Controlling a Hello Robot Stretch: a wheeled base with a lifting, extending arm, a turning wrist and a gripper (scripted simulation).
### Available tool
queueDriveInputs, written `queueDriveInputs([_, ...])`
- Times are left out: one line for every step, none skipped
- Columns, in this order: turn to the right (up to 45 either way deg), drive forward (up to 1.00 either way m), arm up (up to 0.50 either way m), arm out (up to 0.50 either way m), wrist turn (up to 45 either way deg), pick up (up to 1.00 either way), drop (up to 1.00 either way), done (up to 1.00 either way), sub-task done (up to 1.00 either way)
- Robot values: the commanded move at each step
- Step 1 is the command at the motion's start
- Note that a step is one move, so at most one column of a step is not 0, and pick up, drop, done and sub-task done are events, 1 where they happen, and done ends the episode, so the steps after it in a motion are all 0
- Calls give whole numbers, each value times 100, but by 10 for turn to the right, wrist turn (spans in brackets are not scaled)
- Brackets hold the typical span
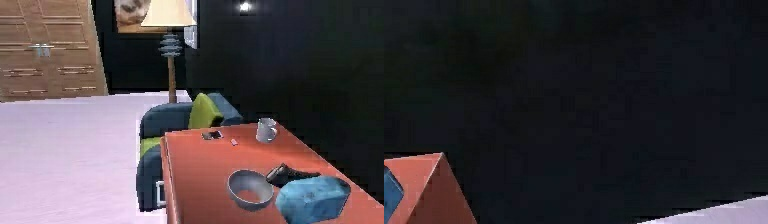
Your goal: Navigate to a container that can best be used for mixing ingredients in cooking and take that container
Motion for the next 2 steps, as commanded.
queueDriveInputs([-450,0,0,0,0,0,0,0,0])
queueDriveInputs([-210,0,0,0,0,0,0,0,0])
